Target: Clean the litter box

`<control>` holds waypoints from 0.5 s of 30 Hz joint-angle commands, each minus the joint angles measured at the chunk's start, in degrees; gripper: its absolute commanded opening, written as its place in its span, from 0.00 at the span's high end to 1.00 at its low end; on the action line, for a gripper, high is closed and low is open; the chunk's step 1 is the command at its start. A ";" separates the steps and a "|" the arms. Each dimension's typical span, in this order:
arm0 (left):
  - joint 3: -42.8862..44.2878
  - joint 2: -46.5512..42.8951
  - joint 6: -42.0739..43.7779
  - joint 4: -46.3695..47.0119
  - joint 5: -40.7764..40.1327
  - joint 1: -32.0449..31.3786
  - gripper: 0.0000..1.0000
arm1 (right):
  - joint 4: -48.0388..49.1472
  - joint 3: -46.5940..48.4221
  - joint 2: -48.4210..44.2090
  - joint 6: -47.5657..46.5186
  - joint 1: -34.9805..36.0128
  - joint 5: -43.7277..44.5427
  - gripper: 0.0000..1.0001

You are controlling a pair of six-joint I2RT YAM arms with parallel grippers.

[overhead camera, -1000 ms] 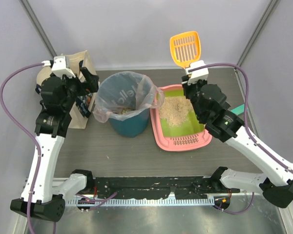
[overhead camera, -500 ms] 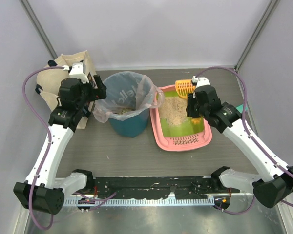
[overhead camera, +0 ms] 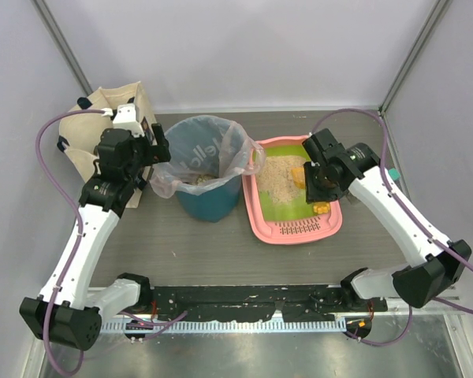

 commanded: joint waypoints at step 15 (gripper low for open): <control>-0.63 -2.42 3.79 4.03 -6.21 -4.27 0.00 | -10.39 3.30 15.01 -1.60 0.12 -3.83 0.99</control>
